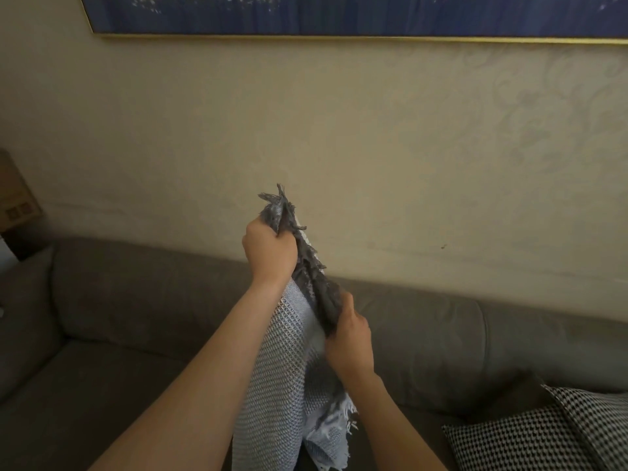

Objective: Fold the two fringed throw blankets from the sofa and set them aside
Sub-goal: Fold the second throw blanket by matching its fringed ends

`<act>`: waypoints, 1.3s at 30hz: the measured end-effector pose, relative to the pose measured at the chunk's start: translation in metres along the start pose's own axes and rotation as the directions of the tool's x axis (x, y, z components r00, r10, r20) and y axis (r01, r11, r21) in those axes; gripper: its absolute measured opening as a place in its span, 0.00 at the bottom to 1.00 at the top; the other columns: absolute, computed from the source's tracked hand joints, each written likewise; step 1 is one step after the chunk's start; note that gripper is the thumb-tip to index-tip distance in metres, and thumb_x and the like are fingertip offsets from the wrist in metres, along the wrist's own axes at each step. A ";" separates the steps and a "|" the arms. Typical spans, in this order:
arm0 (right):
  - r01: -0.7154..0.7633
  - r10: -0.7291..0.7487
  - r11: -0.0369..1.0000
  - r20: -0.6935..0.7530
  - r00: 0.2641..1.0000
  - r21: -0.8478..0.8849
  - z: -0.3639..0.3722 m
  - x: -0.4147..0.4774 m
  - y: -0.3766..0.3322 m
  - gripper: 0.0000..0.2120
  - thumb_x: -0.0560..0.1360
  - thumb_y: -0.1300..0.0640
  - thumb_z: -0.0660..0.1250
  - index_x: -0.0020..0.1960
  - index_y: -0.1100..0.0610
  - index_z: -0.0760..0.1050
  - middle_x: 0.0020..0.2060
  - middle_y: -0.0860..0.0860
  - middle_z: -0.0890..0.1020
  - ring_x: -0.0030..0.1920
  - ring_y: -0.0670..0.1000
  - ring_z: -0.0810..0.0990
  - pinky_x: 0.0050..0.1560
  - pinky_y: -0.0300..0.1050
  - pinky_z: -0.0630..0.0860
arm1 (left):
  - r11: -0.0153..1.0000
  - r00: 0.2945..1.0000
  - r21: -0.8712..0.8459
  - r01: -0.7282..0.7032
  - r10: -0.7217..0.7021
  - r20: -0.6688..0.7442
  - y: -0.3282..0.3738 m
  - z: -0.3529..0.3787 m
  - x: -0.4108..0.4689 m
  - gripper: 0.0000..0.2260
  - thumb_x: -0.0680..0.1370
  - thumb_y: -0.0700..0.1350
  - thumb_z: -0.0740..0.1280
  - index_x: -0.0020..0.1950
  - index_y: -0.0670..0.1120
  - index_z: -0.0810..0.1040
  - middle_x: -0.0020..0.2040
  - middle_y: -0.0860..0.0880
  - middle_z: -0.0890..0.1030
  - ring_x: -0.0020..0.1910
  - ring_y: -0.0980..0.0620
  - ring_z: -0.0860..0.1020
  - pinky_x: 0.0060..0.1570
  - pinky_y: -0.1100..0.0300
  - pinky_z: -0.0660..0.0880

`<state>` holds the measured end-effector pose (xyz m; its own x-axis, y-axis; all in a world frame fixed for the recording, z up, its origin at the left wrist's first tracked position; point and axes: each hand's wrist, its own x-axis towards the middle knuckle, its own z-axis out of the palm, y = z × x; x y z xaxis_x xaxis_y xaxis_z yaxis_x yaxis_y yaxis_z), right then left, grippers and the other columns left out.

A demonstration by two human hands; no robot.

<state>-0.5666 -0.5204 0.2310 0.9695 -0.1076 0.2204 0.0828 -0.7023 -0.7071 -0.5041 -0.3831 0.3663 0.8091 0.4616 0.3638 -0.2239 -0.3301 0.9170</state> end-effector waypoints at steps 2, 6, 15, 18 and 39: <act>-0.035 0.034 0.998 0.027 0.999 0.053 -0.014 0.009 0.002 0.26 0.75 0.72 0.63 0.72 0.60 0.72 0.54 0.58 0.85 0.54 0.61 0.82 0.48 0.49 0.77 | 1.000 1.000 0.004 -0.013 0.013 -0.005 -0.003 -0.002 0.003 0.14 0.82 0.35 0.65 0.37 0.46 0.77 0.32 0.50 0.76 0.30 0.51 0.71 0.35 0.55 0.67; -0.021 0.020 0.995 0.009 1.000 0.099 -0.028 0.020 0.012 0.20 0.77 0.71 0.59 0.67 0.65 0.77 0.44 0.56 0.83 0.45 0.59 0.84 0.39 0.42 0.71 | 0.999 0.999 -0.016 -0.036 0.036 -0.032 -0.007 -0.005 0.006 0.14 0.85 0.49 0.68 0.42 0.43 0.80 0.33 0.48 0.79 0.31 0.49 0.74 0.33 0.54 0.68; -0.077 0.113 0.980 -0.199 0.974 0.182 -0.052 0.027 0.012 0.19 0.85 0.53 0.66 0.36 0.55 0.69 0.25 0.47 0.71 0.24 0.47 0.68 0.28 0.43 0.65 | 0.973 0.985 0.163 -0.163 0.152 0.081 -0.028 -0.007 0.003 0.15 0.86 0.54 0.65 0.43 0.49 0.77 0.31 0.55 0.76 0.31 0.52 0.76 0.31 0.58 0.66; -0.113 0.223 0.952 -0.391 0.893 0.286 -0.081 0.036 0.000 0.13 0.86 0.57 0.62 0.44 0.58 0.72 0.35 0.52 0.75 0.33 0.52 0.73 0.35 0.44 0.66 | 0.964 0.956 0.164 -0.208 0.165 0.243 -0.045 -0.016 0.006 0.14 0.78 0.57 0.76 0.44 0.47 0.83 0.37 0.55 0.83 0.37 0.57 0.82 0.35 0.60 0.75; 0.009 0.383 0.653 -0.340 0.859 0.758 -0.131 0.020 -0.071 0.18 0.85 0.58 0.53 0.36 0.54 0.58 0.29 0.40 0.60 0.29 0.45 0.58 0.28 0.49 0.58 | 0.878 0.922 0.471 -0.084 -0.111 0.370 -0.112 -0.014 -0.049 0.08 0.81 0.39 0.70 0.54 0.49 0.86 0.49 0.47 0.87 0.50 0.43 0.84 0.45 0.52 0.79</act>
<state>-0.5837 -0.5653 0.3734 0.7859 -0.6006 0.1472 0.2379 0.0739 -0.9685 -0.5259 -0.3567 0.2479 0.9722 0.1573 0.1733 -0.0086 -0.7160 0.6980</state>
